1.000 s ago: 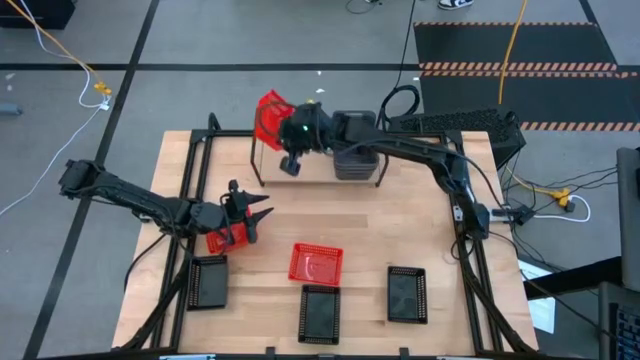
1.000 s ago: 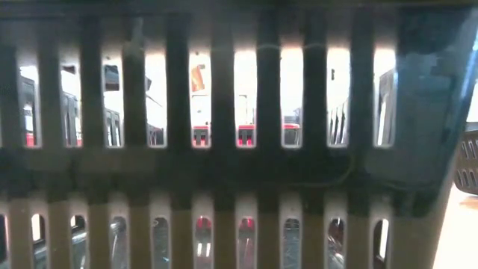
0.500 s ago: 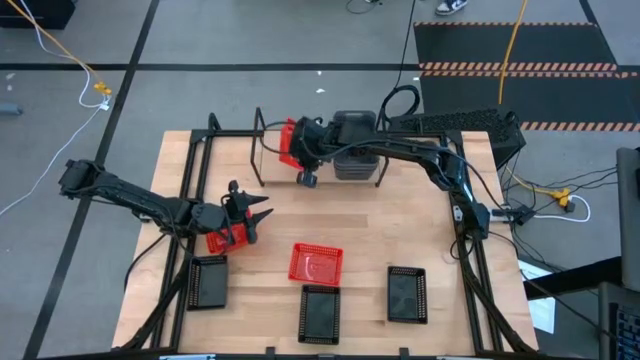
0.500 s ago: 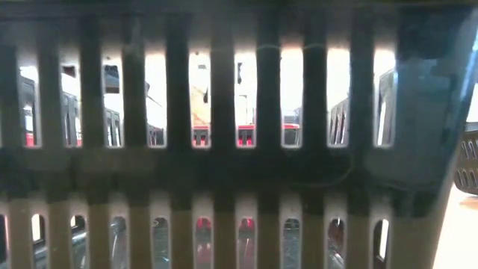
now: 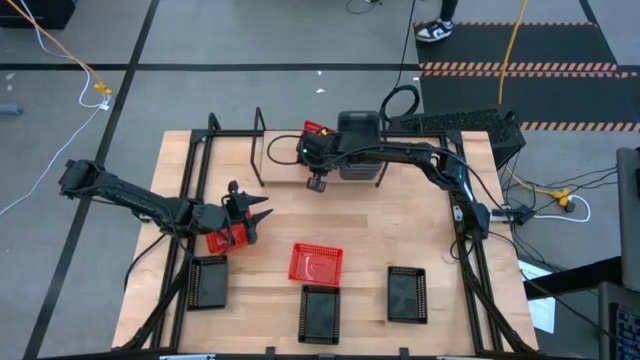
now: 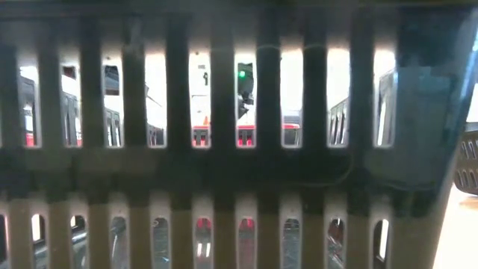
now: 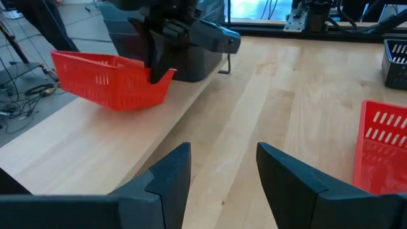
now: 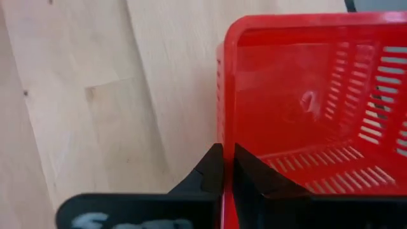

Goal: Stack baskets on shelf by color
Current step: Put the right red bin on the shelf, then stack the bottom red bin on top of the red bin on the shelf

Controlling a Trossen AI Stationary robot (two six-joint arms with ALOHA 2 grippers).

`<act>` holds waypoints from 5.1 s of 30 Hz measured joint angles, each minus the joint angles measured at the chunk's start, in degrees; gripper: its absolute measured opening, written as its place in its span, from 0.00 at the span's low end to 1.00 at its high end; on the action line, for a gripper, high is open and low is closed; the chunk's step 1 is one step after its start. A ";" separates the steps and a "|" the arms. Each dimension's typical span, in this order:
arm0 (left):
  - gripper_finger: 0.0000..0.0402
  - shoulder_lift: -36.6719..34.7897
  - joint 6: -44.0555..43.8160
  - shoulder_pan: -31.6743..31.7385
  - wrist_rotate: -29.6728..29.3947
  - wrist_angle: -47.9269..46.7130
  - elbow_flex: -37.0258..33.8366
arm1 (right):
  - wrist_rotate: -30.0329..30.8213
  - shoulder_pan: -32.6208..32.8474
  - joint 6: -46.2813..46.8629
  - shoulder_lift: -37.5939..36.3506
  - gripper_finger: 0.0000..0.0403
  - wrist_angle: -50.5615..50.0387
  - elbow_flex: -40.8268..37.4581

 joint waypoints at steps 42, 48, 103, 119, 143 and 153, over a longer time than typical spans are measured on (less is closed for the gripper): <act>0.45 -0.02 0.22 0.09 -0.02 0.13 0.00 | -3.27 3.83 -11.34 -9.52 0.30 -0.63 -0.17; 0.45 -0.02 -0.05 0.09 -0.02 0.13 0.00 | -14.02 7.62 -15.86 -15.23 0.30 -1.71 -3.76; 0.45 0.00 -2.60 1.16 0.00 4.72 0.00 | -19.69 25.60 -37.49 -21.51 0.16 23.42 -43.15; 0.45 0.00 -2.51 1.16 -0.02 3.75 0.00 | -19.54 21.93 -27.87 -30.01 0.01 30.50 -43.25; 0.45 0.02 -4.50 3.04 -0.50 1.49 0.00 | -8.92 6.65 -4.71 -25.13 0.02 19.40 -15.24; 0.45 0.02 -6.48 5.70 0.18 1.91 0.00 | -4.39 -1.26 -3.28 -4.97 0.02 4.70 10.91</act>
